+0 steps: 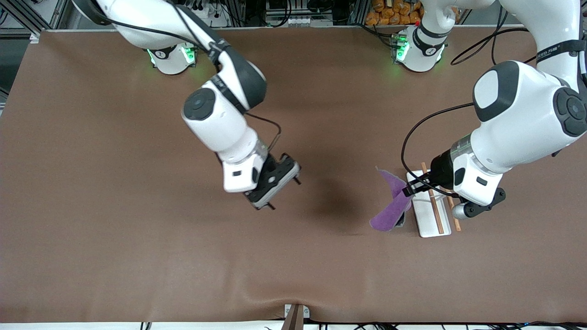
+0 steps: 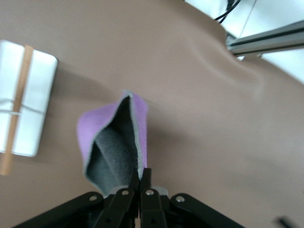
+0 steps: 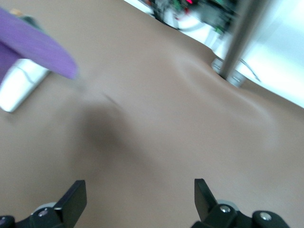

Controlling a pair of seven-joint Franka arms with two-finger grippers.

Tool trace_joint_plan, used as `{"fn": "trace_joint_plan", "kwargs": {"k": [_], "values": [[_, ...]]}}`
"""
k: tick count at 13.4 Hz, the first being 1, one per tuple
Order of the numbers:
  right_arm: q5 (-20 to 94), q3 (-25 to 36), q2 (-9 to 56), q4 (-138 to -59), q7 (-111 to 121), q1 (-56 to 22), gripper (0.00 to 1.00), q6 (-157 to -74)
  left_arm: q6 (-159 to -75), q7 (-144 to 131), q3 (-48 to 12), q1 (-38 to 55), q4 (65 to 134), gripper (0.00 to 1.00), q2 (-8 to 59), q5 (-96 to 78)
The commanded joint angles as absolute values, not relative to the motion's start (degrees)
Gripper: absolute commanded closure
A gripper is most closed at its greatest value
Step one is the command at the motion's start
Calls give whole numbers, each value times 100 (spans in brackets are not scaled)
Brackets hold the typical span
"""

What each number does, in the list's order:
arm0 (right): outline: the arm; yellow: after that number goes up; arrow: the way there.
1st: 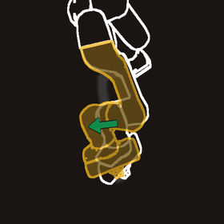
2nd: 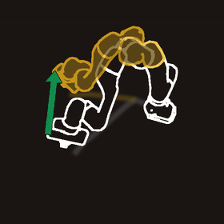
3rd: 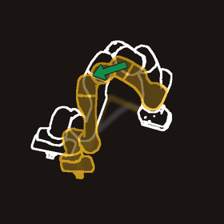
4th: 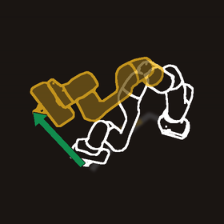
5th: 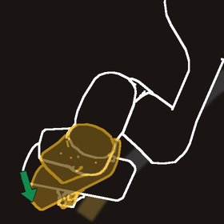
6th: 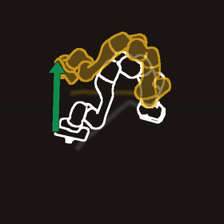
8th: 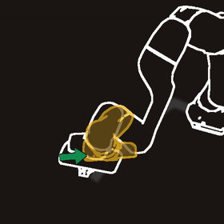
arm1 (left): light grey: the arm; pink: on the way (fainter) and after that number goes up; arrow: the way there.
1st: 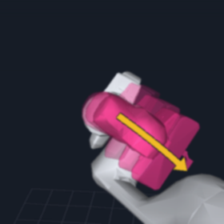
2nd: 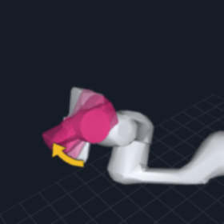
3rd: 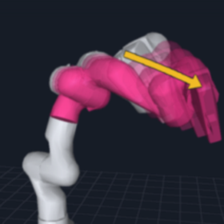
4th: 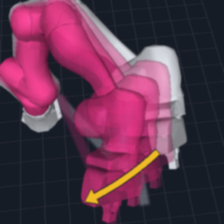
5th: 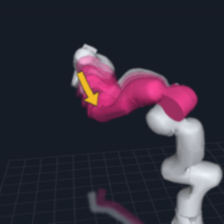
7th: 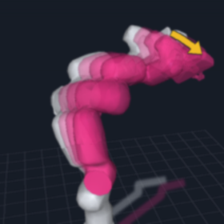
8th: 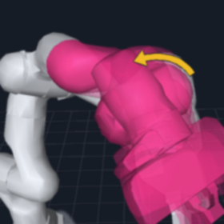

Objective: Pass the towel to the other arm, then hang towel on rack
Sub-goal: 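Open the right gripper and withdraw while the left gripper holds towel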

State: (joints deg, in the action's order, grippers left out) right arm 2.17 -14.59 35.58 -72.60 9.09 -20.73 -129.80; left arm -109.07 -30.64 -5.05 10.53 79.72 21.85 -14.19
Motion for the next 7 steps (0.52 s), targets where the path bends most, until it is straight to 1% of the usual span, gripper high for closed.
{"fn": "trace_joint_plan", "kwargs": {"k": [1, 4, 7], "values": [[220, -1529, 3121, -7506, 844, -1365, 0, -12150, -10618, -2096, -545, 932, 7998, 100, 2162, -855], [80, -1529, 2735, -7497, 879, -582, 0, -11069, -10565, -1356, -545, 949, 8103, 100, 2197, -353], [-148, -1529, 2234, -7506, 879, 59, 0, -10119, -10573, -1318, -554, 888, 8165, 100, 2285, -395]]}}
